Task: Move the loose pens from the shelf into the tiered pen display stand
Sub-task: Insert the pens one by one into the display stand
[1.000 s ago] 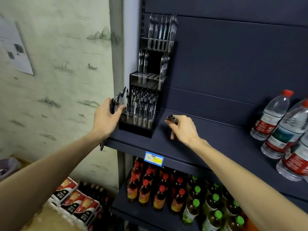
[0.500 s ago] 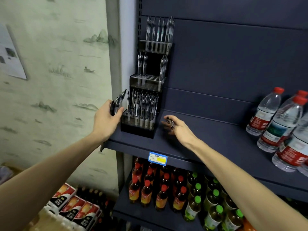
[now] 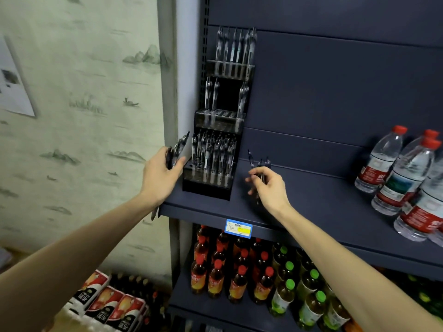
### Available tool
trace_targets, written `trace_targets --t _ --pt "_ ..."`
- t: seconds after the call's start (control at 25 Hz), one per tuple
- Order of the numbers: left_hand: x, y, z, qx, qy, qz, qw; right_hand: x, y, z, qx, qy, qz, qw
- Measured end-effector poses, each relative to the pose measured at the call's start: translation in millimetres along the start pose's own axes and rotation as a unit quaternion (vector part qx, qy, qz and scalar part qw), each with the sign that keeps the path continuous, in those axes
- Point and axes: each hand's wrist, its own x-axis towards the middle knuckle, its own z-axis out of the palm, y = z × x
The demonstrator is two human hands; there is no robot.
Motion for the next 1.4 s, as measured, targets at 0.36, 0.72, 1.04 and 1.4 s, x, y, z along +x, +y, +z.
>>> trace_targets --t 0.36,0.72,1.04,1.4 --pt "6.5 -2.8 -1.7 -0.02 -0.021 0.017 0.999 -11.0 -39.2 -0.6 0.06 -0.051 0.051 0.996" --pt "7.4 -14.5 -11.3 -0.022 -0.029 0.011 0.999 -6.0 -45.6 12.8 0.134 0.002 0.139 0.981" --pt "17.1 -18.6 -13.7 -0.105 -0.042 -0.039 0.993 -18.6 -75.3 46.1 0.132 -0.021 0.037 0.99" --pt "33.3 -9.9 -23.5 -0.236 -0.091 -0.089 0.963 -31.9 -65.5 107.1 0.064 -0.19 0.018 0.98"
